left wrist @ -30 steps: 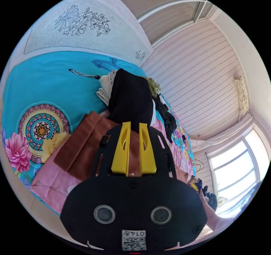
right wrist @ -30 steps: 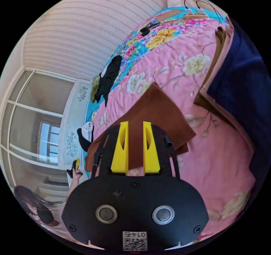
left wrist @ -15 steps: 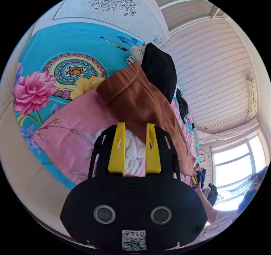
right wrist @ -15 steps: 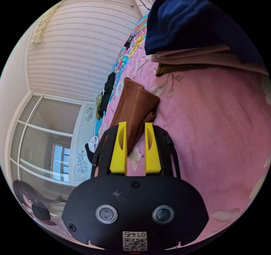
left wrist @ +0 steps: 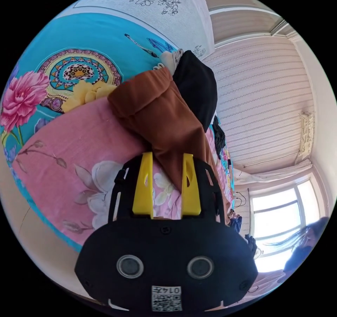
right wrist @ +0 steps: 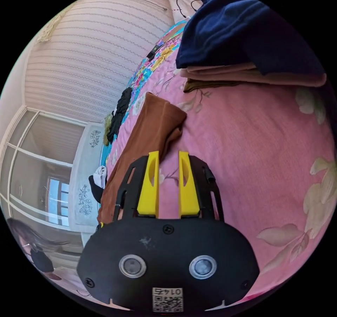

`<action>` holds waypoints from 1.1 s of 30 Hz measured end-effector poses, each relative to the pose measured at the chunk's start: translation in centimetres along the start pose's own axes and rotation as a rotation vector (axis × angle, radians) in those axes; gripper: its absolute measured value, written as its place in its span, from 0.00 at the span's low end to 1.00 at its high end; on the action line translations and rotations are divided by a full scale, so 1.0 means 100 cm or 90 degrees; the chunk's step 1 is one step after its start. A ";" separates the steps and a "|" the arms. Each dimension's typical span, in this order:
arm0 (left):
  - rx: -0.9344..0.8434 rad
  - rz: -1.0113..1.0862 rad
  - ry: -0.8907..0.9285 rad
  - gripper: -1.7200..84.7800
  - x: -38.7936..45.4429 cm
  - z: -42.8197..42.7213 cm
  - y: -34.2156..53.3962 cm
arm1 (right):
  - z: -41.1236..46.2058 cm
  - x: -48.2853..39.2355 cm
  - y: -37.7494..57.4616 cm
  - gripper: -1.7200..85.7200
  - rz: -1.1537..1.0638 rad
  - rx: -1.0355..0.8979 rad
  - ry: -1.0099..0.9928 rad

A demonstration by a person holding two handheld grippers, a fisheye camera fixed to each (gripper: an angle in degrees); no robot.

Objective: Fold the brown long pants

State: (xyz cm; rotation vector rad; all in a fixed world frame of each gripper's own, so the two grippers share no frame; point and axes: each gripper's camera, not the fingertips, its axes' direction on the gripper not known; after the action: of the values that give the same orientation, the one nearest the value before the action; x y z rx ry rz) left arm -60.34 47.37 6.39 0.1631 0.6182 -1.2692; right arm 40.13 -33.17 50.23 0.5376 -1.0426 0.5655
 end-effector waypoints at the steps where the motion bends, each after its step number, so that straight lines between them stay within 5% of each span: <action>1: 0.004 0.000 0.001 0.17 0.001 0.000 0.003 | 0.003 -0.002 -0.001 0.14 0.000 0.001 -0.005; 5: 0.042 -0.021 0.009 0.20 0.009 0.022 0.001 | 0.038 -0.017 -0.015 0.17 0.031 0.011 -0.057; 10: 0.012 -0.042 -0.019 0.10 0.015 0.043 -0.012 | 0.052 -0.035 -0.028 0.06 0.049 -0.009 -0.033; 14: -0.008 0.068 -0.018 0.06 0.036 0.027 -0.006 | 0.023 -0.034 -0.027 0.03 0.020 -0.028 -0.196; 23: -0.032 0.118 0.062 0.04 0.050 -0.009 0.048 | -0.058 -0.055 0.028 0.03 -0.056 -0.047 -0.247; 28: -0.080 0.132 0.047 0.06 0.029 -0.022 0.116 | -0.115 -0.031 0.104 0.03 -0.025 -0.091 -0.170; 33: -0.158 0.202 -0.105 0.07 0.022 -0.013 0.178 | -0.145 -0.016 0.154 0.03 0.056 -0.099 0.047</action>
State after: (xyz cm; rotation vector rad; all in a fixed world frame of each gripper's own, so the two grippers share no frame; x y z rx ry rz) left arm -44.00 51.62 0.36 -0.0479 0.5759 -0.8812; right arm 38.58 -12.61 45.10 0.3336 -1.0330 0.5722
